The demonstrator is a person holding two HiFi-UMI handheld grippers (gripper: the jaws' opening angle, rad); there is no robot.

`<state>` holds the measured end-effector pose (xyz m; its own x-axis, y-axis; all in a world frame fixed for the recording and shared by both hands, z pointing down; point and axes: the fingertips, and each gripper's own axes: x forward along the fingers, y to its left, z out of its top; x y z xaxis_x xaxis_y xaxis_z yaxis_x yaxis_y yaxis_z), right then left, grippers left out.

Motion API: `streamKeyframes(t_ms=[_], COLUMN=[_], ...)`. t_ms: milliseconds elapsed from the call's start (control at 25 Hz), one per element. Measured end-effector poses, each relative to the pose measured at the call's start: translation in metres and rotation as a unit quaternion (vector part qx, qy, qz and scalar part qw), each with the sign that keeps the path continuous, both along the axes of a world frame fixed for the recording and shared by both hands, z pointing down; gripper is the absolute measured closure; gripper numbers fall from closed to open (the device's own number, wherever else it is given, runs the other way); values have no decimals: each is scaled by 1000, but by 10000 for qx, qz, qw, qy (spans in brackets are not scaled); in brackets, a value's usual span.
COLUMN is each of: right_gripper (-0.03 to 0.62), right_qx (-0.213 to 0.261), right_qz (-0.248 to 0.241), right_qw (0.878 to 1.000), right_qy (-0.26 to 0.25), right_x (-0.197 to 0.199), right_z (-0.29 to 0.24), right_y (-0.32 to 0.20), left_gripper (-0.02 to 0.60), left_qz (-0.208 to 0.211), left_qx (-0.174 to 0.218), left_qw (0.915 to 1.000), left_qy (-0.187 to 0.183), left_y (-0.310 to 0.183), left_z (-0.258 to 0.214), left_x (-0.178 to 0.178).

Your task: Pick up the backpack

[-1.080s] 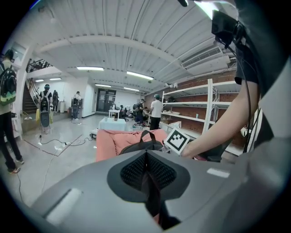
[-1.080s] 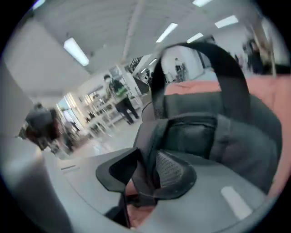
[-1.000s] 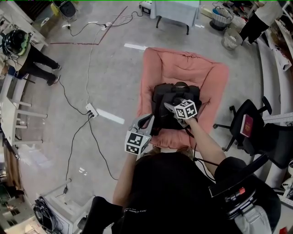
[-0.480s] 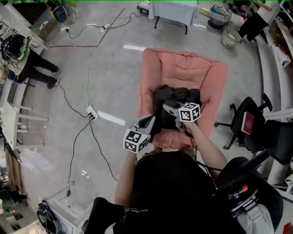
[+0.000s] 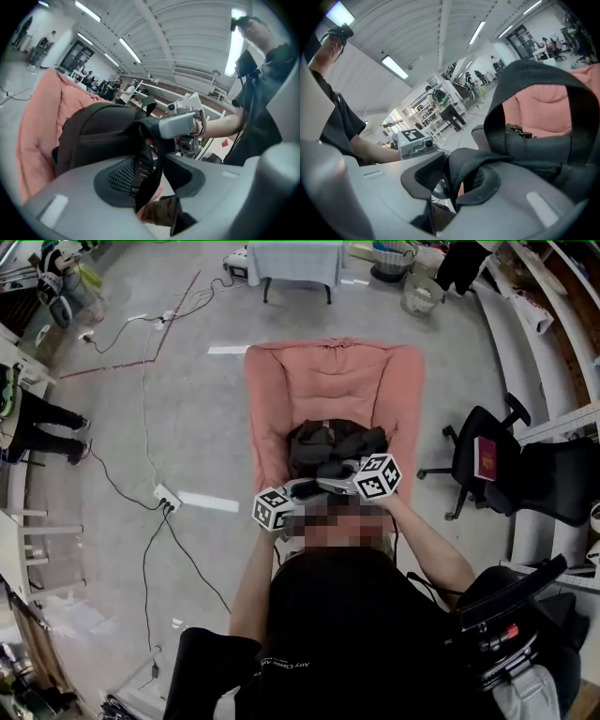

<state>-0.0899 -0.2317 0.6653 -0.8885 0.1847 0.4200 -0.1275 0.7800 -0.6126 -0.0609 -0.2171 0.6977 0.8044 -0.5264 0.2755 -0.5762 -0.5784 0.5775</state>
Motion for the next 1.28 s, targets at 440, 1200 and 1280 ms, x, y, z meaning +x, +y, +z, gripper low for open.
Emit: streamKeyframes(t_ms=[440,1200,1280], right_gripper=[416,530,518], right_qx=[-556,-663,-692], right_qz=[16,-387,-330], right_qw=[9965,9965,9966], right_qy=[-620,-317,-312], right_x=[51,55,56], right_z=[-10,-5,-1], right_y=[-6,36,39], left_gripper=[557,515,537], left_qz=[252,207,283], left_qx=[-355,-1596,-1692], left_qw=[9756,8965,8959], left_qy=[2150,4128,4098], left_y=[-8,-59,-59], left_z=[-43,-53,-51], left_x=[35,50,56])
